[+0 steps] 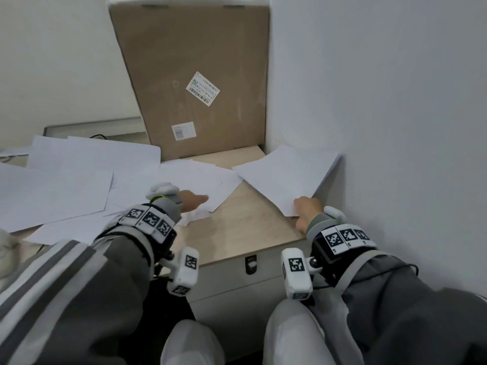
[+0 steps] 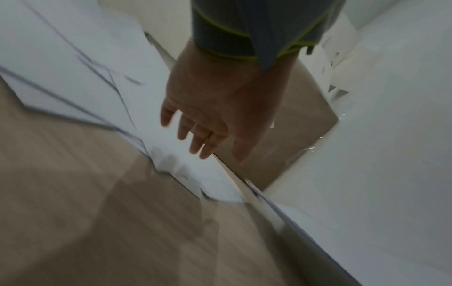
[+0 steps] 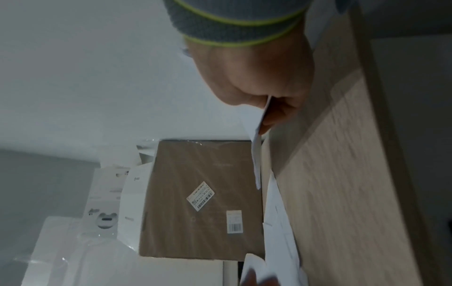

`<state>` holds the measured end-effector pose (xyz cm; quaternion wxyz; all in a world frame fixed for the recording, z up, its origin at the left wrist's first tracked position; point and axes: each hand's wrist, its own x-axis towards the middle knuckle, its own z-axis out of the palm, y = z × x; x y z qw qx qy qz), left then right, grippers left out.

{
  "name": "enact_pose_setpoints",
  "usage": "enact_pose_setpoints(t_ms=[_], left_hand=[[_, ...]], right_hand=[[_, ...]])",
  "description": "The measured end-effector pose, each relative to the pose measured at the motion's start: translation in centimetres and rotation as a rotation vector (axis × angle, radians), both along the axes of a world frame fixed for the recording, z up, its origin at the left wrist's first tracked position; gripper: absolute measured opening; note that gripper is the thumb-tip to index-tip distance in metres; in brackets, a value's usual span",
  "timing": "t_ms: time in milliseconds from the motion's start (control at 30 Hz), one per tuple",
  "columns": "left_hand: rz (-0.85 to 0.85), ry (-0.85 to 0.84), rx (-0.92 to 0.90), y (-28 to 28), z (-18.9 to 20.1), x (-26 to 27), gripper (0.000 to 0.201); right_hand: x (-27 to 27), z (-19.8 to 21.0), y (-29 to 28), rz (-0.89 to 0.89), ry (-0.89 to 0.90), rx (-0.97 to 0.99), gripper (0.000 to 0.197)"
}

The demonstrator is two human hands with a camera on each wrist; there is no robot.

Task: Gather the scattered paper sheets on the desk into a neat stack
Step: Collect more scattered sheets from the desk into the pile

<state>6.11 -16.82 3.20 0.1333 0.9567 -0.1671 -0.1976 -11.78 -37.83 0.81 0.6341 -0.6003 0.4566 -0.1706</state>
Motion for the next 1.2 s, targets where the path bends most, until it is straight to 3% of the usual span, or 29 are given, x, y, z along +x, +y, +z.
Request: enact_pose_setpoints(t_ms=[100, 200, 267, 333, 400, 500, 567, 767, 867, 933, 1000, 1067, 1133, 1200], left_hand=[[0.063, 0.395, -0.529, -3.9, -0.1, -2.7, 0.065], [0.09, 0.748, -0.781, -7.1, -0.3, -5.8, 0.056], [0.079, 0.792, -0.924, -8.7, -1.5, -6.4, 0.041], [0.106, 0.712, -0.979, -10.1, -2.5, -6.4, 0.04], [0.167, 0.602, -0.914, -10.4, -3.4, -5.7, 0.043], [0.187, 0.489, -0.718, -10.1, -4.5, -4.2, 0.043], [0.142, 0.423, -0.621, -10.0, -5.5, -3.1, 0.048], [-0.011, 0.34, -0.504, -11.3, -7.2, -1.5, 0.066], [-0.012, 0.34, -0.481, -10.7, -6.7, -1.9, 0.067], [0.03, 0.332, -0.508, -9.9, -5.5, -3.1, 0.068], [0.056, 0.241, -0.529, -9.6, -5.1, -3.0, 0.058], [0.029, 0.134, -0.456, -8.4, -4.8, -2.3, 0.07], [0.017, 0.065, -0.416, -6.6, -4.5, -1.0, 0.073], [0.048, 0.028, -0.416, -4.5, -4.2, 0.3, 0.064]], right_hand=[[0.4, 0.0, 0.7, 0.033, -0.097, 0.104, 0.044], [1.0, -0.5, 1.6, 0.014, -0.22, 0.202, 0.036], [0.9, -0.7, 2.5, 0.04, -0.287, 0.303, 0.026], [0.3, -0.8, 2.6, 0.08, -0.257, 0.31, 0.015], [-0.3, -0.9, 2.0, 0.042, -0.185, 0.248, 0.012], [-1.1, -1.3, -0.4, -0.2, -0.04, 0.025, 0.045], [-1.7, -0.9, -1.4, -0.236, 0.049, -0.128, 0.05], [-0.3, 0.6, -1.0, -0.19, -0.057, -0.08, 0.053], [0.5, 1.9, -0.3, -0.28, 0.022, -0.34, 0.061], [0.9, 2.9, 0.3, -0.304, -0.024, -0.501, 0.059], [1.5, 3.4, 0.7, -0.232, -0.016, -0.626, 0.051], [2.5, 3.7, 1.7, -0.048, 0.013, -0.688, 0.044], [4.2, 4.0, 3.3, 0.176, 0.01, -0.547, 0.042], [5.9, 3.8, 5.1, 0.381, 0.085, -0.278, 0.045]])
